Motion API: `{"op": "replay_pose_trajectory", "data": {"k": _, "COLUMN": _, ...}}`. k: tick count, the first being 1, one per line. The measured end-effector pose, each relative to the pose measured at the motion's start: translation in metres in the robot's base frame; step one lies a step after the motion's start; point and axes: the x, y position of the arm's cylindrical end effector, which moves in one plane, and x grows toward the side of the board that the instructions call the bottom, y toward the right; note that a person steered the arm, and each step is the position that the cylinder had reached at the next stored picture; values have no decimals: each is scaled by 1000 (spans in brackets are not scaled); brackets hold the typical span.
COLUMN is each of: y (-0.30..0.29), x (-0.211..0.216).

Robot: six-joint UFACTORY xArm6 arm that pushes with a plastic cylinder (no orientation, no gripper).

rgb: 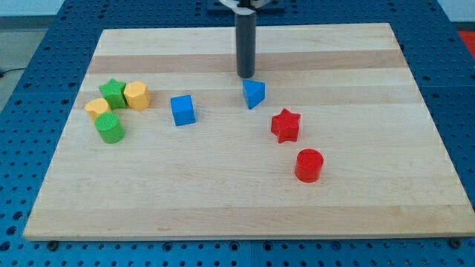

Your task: Move the green star towards the left side of the blue cube

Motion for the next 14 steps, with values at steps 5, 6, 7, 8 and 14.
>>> {"op": "replay_pose_trajectory", "data": {"k": 5, "y": -175, "x": -6}}
{"op": "replay_pose_trajectory", "data": {"k": 6, "y": -186, "x": -7}}
{"op": "replay_pose_trajectory", "data": {"k": 7, "y": -198, "x": -9}}
{"op": "replay_pose_trajectory", "data": {"k": 8, "y": -209, "x": -11}}
{"op": "replay_pose_trajectory", "data": {"k": 14, "y": -235, "x": 64}}
